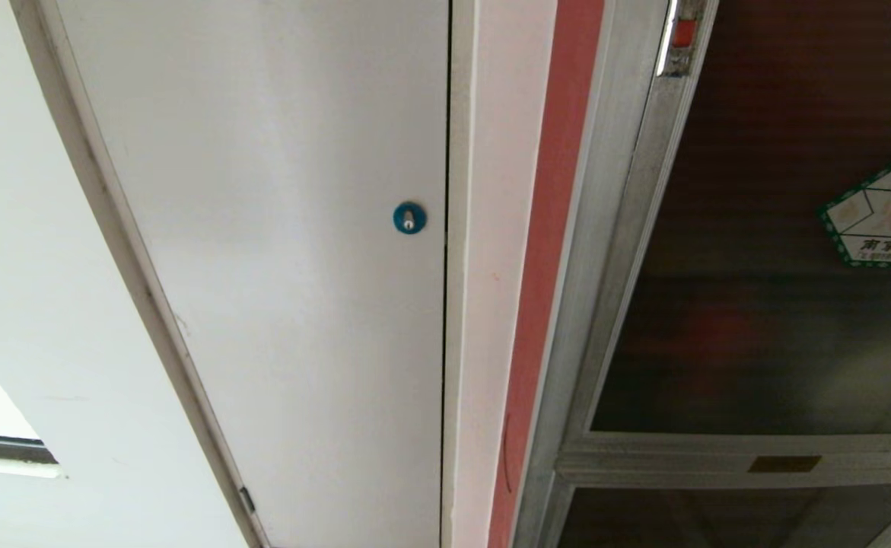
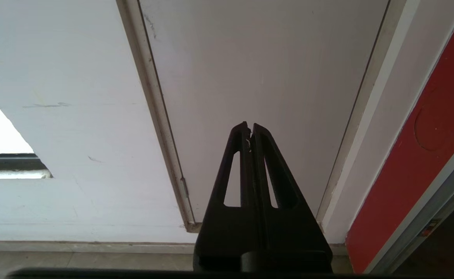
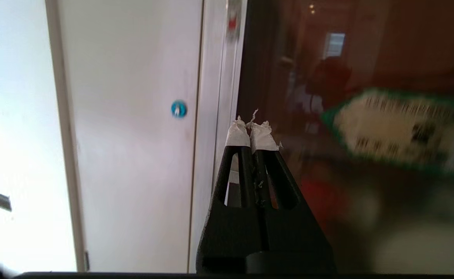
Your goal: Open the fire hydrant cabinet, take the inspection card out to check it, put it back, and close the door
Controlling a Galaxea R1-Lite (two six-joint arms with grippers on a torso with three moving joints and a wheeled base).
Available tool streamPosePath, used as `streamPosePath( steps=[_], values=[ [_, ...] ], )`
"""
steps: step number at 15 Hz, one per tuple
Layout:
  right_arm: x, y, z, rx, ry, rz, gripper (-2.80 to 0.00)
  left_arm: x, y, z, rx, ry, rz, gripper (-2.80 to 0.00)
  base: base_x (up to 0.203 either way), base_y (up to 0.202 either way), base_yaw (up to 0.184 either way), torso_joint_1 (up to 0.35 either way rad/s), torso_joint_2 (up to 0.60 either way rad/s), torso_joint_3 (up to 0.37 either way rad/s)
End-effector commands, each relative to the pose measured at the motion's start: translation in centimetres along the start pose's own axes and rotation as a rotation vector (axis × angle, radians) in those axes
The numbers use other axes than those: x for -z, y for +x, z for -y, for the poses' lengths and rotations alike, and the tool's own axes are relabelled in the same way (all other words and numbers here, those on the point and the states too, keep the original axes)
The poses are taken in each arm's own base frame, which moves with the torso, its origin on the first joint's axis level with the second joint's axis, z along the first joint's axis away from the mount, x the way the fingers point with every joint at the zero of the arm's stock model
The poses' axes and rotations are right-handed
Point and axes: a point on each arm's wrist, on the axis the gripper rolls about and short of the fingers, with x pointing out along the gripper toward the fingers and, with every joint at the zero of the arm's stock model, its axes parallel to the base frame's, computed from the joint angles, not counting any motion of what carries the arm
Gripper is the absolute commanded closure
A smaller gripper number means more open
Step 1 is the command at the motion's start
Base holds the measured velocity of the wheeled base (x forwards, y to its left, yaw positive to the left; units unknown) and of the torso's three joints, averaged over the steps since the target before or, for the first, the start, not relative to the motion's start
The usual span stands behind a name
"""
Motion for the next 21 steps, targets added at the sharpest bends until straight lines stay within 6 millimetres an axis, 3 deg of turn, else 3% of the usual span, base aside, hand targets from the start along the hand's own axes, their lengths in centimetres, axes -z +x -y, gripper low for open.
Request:
streamPosePath(
  steps=[1,4,13,21],
  values=[
    [1.9,-1.8,-0.4,-0.008,-0.007,0.027,0.0,0.0,0.0,0.0,0.0,0.0,0.0,0.0,0.0,0.0,0.0,0.0,0.0,0.0],
    [5.3,-2.6,-0.4,-0.003,0.004,-0.003,0.0,0.0,0.0,0.0,0.0,0.0,0.0,0.0,0.0,0.0,0.0,0.0,0.0,0.0],
    [15.7,0.0,1.5,0.231,-0.016,-0.123,0.0,0.0,0.0,0.0,0.0,0.0,0.0,0.0,0.0,0.0,0.0,0.0,0.0,0.0],
    [18.0,-0.3,1.7,0.291,-0.018,-0.268,0.0,0.0,0.0,0.0,0.001,0.0,0.0,0.0,0.0,0.0,0.0,0.0,0.0,0.0]
  ],
)
